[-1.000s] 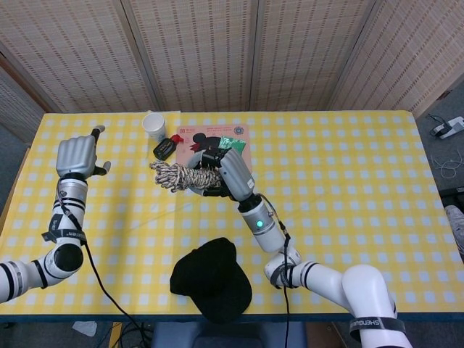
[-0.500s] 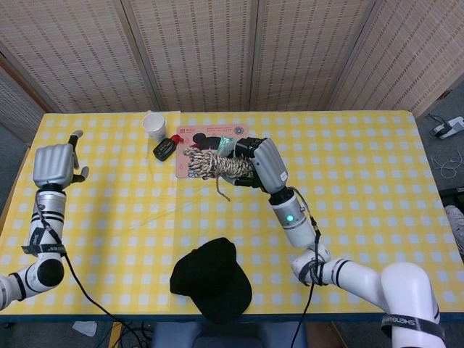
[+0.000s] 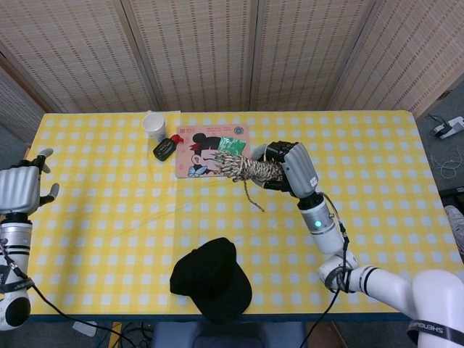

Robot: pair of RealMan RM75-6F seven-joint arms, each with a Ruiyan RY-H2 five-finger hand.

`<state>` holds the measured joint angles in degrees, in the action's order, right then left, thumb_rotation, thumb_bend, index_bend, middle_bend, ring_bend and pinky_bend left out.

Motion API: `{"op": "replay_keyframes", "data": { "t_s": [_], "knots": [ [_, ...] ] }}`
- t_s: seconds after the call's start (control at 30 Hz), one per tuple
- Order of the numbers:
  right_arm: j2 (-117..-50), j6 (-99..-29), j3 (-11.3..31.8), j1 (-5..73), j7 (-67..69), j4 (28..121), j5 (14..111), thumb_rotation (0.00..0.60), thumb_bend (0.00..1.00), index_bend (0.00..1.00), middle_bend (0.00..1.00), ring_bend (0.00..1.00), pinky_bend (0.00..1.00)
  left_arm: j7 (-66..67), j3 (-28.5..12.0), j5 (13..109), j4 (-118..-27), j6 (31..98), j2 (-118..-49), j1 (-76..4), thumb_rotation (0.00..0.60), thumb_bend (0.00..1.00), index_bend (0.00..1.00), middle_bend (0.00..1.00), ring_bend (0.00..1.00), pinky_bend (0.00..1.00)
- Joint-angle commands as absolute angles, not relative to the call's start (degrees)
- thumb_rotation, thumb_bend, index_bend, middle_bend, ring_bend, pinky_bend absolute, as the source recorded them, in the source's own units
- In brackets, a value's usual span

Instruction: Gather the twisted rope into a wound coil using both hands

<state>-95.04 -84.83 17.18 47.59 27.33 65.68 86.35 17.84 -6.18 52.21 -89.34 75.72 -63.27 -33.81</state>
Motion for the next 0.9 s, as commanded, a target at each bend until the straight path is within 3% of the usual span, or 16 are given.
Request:
{"op": "replay_keyframes", "data": {
  "t_s": [0.03,0.53,0.9],
  "knots": [
    [-94.48,-85.33,16.88,46.77,27.39,66.29,86.62,0.6,0.25,0.98,0.75,0.65,0.7,16.29,-5.39,54.97,-88.84,77.64,-62.84,-31.53,0.6,0.34,0.23,0.4,0.33,0.4],
    [-91.75,-87.33,15.47,42.31,26.38,69.89,87.7,0.6,0.26,0.98,0.76,0.65,0.7,10.34,-1.79,68.41,-89.79,87.1,-62.11,-20.27,0.6,0.33,0.25,0.38,0.32,0.35],
    [-90.21,-87.71,15.63,40.6,26.77,71.16,88.14,0.6,0.26,0.98,0.76,0.65,0.7,10.03,-0.52,72.75,-88.6,91.32,-63.23,-13.9,0.6,0.33,0.26,0.38,0.32,0.32]
  ]
}}
